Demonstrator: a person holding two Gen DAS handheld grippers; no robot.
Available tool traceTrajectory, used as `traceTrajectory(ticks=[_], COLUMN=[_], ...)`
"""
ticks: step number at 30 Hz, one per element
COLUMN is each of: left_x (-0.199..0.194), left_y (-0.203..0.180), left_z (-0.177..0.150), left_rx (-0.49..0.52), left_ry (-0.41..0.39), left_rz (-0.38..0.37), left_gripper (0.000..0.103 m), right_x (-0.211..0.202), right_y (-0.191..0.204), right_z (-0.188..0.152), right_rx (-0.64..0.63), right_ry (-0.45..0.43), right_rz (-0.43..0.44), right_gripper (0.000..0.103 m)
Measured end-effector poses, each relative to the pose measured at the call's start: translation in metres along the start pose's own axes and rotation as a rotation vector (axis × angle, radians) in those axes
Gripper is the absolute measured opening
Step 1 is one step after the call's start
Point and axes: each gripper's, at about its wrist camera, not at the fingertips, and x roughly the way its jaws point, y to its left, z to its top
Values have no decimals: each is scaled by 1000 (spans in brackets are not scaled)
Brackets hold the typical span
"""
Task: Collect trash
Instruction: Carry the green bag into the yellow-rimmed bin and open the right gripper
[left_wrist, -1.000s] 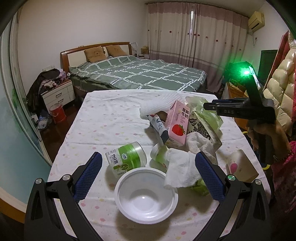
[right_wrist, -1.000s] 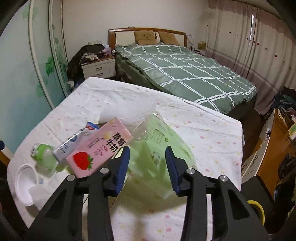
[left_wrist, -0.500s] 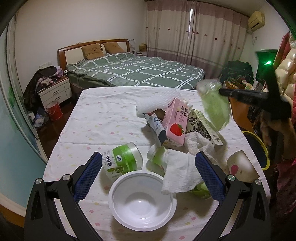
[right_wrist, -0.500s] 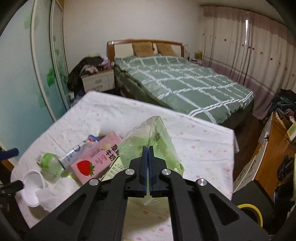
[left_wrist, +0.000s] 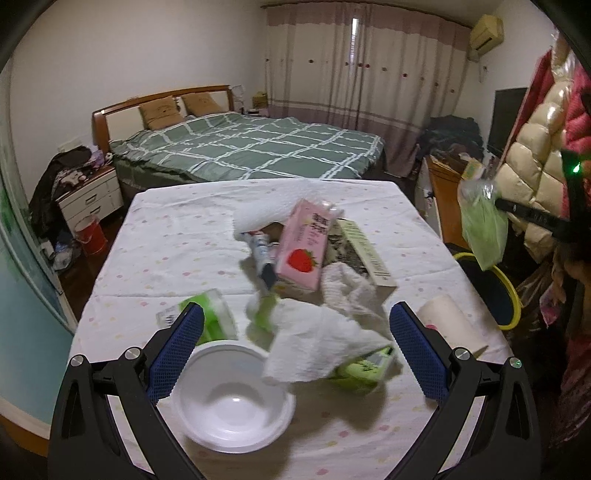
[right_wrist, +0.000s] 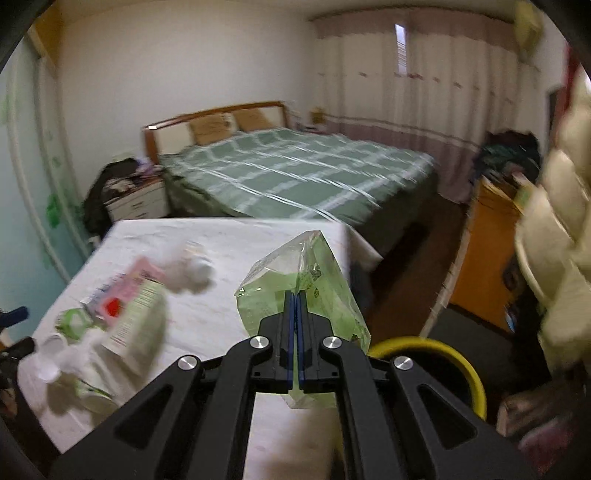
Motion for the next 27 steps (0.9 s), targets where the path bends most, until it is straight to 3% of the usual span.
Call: traceTrajectory(ticks=[3,13,25,27], left_x=[5,21,47,47], left_y=[-17,-72,-116,-121], left_z=[1,-5,-20,-21], left_rx=[25,119,204,217], left_ry=[9,52,132,133], left_rz=[-25,-125,-232,-239], left_gripper=[99,99,99,99], right_x=[14,61,56,55], right_y=[-35,-110,-115,-119], right_z=[-21,-70,-82,-81], right_rx=[53,232,252,300], right_ry=[49,167,173,177], right_rz=[-62,-153,-209,-139], right_gripper=[1,3,5,6])
